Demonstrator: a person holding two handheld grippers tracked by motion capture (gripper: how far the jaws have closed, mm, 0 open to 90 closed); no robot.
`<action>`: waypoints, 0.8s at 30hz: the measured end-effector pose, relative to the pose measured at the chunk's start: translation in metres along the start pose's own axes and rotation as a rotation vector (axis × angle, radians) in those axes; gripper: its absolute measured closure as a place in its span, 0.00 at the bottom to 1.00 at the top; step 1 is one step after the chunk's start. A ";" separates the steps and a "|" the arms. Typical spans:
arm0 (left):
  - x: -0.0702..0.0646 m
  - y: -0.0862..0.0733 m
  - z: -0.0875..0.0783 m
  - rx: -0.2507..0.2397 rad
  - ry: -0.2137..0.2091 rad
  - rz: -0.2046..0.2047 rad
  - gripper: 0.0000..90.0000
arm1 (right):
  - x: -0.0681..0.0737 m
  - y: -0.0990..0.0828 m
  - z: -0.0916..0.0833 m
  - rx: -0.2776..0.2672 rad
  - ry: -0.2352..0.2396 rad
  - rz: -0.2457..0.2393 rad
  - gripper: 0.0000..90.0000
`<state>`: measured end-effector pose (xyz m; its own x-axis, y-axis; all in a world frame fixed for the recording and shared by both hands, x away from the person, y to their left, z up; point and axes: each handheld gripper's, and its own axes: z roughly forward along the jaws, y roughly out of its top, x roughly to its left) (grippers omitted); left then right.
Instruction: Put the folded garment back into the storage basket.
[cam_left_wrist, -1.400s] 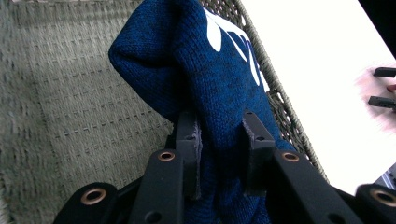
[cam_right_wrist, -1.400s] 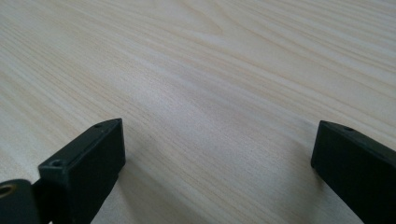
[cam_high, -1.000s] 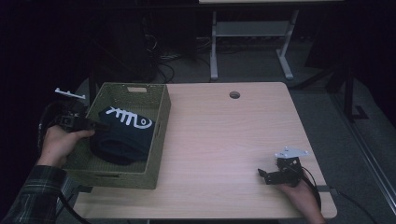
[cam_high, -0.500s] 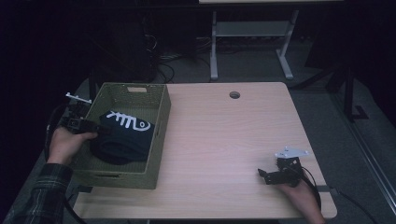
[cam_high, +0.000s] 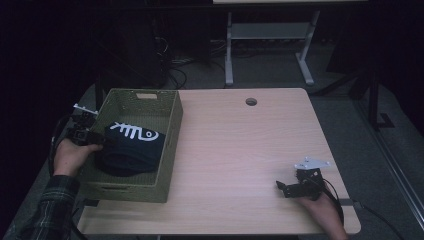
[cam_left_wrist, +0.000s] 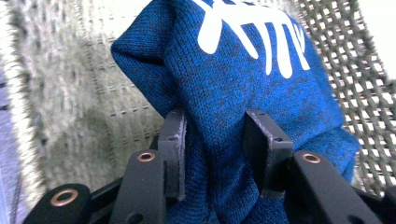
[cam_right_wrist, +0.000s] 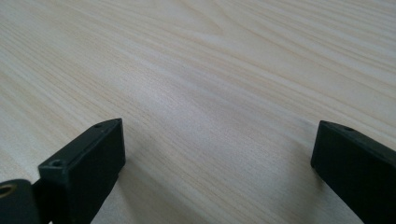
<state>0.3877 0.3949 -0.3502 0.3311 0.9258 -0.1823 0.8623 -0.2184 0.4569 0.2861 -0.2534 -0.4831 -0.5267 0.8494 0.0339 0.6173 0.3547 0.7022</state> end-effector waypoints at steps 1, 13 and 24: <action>0.000 0.000 0.000 -0.001 0.006 0.002 0.66 | 0.000 0.000 0.000 0.000 0.000 0.000 0.03; -0.001 -0.001 -0.014 -0.035 0.048 0.005 0.53 | 0.000 0.000 0.000 0.000 0.000 0.000 0.03; -0.029 0.007 -0.023 -0.114 0.013 0.073 0.33 | 0.000 0.000 0.000 0.000 0.000 0.000 0.03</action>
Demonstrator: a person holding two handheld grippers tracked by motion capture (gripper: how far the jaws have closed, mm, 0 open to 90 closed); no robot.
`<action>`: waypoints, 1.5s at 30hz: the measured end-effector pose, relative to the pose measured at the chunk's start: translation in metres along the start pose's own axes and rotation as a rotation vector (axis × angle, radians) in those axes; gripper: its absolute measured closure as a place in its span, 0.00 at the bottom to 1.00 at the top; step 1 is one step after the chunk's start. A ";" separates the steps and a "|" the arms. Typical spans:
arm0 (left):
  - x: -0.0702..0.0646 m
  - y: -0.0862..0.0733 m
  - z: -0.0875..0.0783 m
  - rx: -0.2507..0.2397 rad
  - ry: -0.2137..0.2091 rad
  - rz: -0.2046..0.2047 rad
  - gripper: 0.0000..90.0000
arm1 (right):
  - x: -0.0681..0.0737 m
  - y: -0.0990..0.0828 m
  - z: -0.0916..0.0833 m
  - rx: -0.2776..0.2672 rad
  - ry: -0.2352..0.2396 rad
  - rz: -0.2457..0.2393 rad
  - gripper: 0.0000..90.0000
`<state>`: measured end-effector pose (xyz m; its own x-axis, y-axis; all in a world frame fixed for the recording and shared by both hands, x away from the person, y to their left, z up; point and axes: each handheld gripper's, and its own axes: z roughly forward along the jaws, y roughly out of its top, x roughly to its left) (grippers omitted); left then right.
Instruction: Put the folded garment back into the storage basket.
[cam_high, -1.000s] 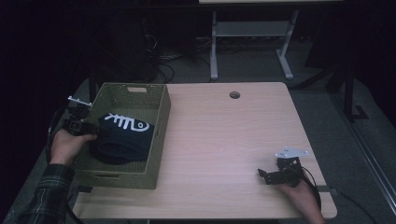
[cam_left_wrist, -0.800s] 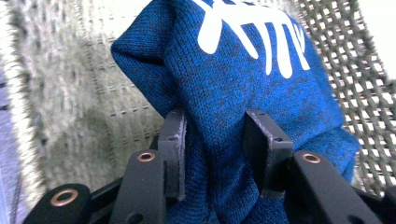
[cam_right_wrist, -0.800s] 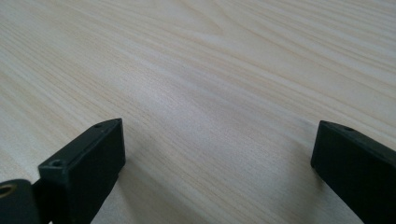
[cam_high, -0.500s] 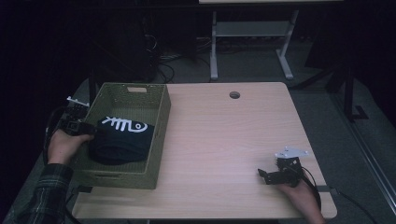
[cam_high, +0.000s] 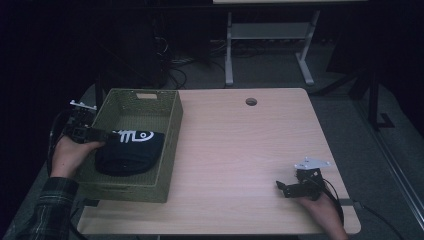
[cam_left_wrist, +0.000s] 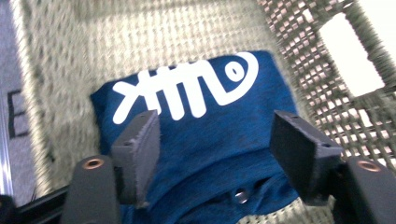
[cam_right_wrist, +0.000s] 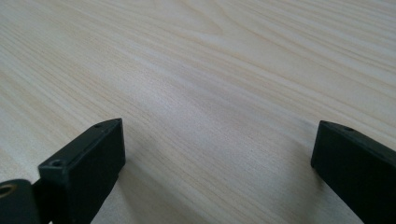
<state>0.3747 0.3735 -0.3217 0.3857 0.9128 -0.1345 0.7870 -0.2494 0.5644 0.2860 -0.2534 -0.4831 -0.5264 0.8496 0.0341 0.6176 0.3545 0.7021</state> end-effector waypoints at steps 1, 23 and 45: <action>-0.003 0.001 0.000 -0.007 -0.006 0.004 0.32 | 0.000 0.000 0.000 0.000 0.000 0.000 0.03; -0.092 0.023 0.013 -0.080 -0.099 0.151 0.15 | 0.000 0.000 0.000 0.001 0.001 -0.001 0.03; -0.196 0.026 0.061 -0.116 -0.207 0.280 0.15 | 0.000 0.000 0.000 0.000 0.000 -0.001 0.03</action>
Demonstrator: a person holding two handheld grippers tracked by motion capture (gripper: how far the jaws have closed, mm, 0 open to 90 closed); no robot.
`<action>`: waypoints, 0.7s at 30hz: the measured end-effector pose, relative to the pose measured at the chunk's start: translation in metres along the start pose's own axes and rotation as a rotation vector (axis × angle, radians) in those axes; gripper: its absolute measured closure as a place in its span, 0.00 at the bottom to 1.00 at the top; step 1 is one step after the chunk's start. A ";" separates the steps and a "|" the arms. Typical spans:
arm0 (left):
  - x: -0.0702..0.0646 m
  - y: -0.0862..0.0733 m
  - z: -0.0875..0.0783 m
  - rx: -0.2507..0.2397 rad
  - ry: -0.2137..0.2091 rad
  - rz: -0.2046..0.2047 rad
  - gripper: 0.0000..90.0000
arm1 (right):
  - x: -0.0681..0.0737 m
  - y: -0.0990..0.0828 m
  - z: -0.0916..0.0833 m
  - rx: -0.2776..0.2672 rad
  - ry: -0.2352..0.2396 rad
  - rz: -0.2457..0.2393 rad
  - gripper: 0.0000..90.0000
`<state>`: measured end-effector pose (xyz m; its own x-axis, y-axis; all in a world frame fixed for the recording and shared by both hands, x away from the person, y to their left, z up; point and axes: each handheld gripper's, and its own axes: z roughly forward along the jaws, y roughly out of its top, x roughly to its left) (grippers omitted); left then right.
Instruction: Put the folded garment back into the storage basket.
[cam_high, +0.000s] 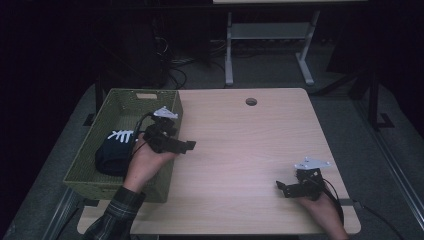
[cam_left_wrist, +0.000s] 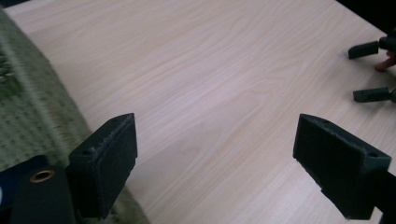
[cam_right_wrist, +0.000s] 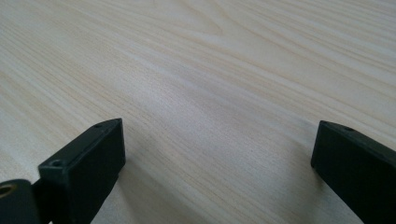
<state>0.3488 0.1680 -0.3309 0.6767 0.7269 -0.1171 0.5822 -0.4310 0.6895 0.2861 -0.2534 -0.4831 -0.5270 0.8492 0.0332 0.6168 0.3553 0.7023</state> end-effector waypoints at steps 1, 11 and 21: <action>-0.003 0.000 0.003 0.000 -0.007 0.004 0.15 | 0.000 0.000 0.000 0.000 0.000 0.001 0.03; -0.037 -0.003 0.035 0.027 -0.070 0.041 0.15 | 0.000 0.000 0.000 0.001 0.000 0.000 0.03; -0.063 -0.016 0.067 0.043 -0.093 0.088 0.15 | 0.000 0.000 0.000 0.000 0.000 0.000 0.03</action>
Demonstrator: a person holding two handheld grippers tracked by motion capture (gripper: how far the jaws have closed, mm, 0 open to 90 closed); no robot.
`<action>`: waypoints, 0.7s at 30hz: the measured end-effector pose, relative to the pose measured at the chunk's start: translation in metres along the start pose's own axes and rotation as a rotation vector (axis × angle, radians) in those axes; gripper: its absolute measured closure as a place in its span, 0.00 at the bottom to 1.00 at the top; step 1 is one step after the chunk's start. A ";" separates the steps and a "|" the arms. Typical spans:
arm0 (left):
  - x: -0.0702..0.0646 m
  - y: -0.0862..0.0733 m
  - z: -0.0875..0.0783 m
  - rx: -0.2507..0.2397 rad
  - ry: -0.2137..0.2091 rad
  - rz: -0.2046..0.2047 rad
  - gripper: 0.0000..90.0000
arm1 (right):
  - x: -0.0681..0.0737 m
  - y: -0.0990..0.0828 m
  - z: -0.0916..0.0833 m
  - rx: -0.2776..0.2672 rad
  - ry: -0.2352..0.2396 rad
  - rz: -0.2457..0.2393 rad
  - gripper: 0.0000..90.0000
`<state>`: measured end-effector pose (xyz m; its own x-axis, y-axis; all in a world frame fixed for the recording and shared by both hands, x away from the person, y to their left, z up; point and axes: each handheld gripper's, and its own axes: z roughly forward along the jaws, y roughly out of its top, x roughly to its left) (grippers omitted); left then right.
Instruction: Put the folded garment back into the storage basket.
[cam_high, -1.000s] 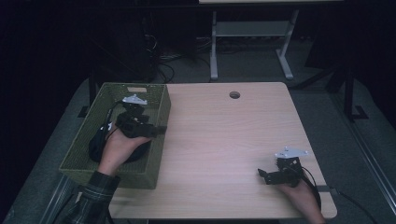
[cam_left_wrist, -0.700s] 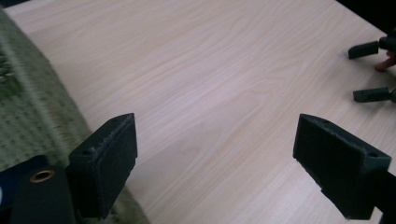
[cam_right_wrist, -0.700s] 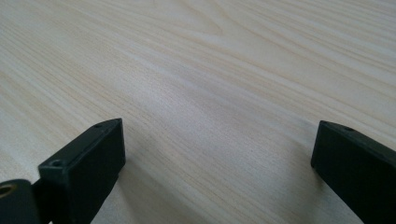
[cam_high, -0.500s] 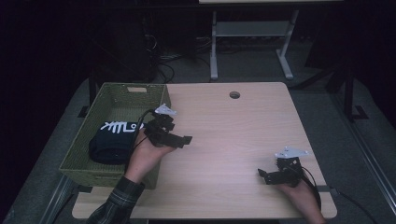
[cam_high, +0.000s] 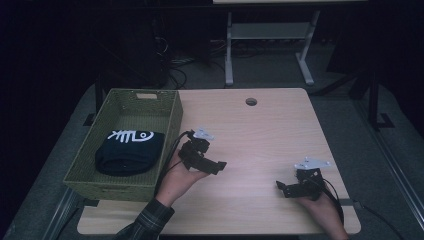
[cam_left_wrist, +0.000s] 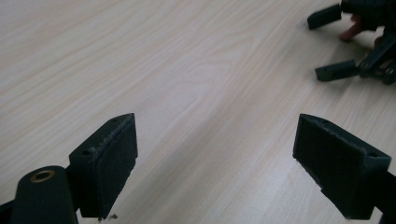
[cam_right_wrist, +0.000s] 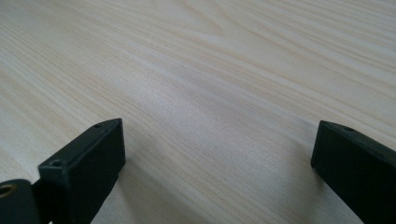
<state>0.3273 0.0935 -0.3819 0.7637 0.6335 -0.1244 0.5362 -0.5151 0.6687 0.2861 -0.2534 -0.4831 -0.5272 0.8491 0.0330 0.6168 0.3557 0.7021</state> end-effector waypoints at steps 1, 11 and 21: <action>-0.001 -0.002 0.003 -0.005 -0.003 0.000 0.15 | 0.000 0.000 0.000 0.000 0.000 0.000 0.03; -0.007 -0.016 0.030 -0.016 -0.010 0.025 0.15 | 0.000 0.000 0.000 0.000 0.000 0.000 0.03; -0.003 -0.032 0.056 -0.016 -0.001 0.058 0.15 | 0.000 0.000 0.000 -0.002 -0.001 -0.005 0.03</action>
<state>0.3276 0.0762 -0.4440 0.7938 0.6022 -0.0853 0.4850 -0.5421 0.6863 0.2863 -0.2537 -0.4831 -0.5294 0.8479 0.0288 0.6134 0.3591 0.7034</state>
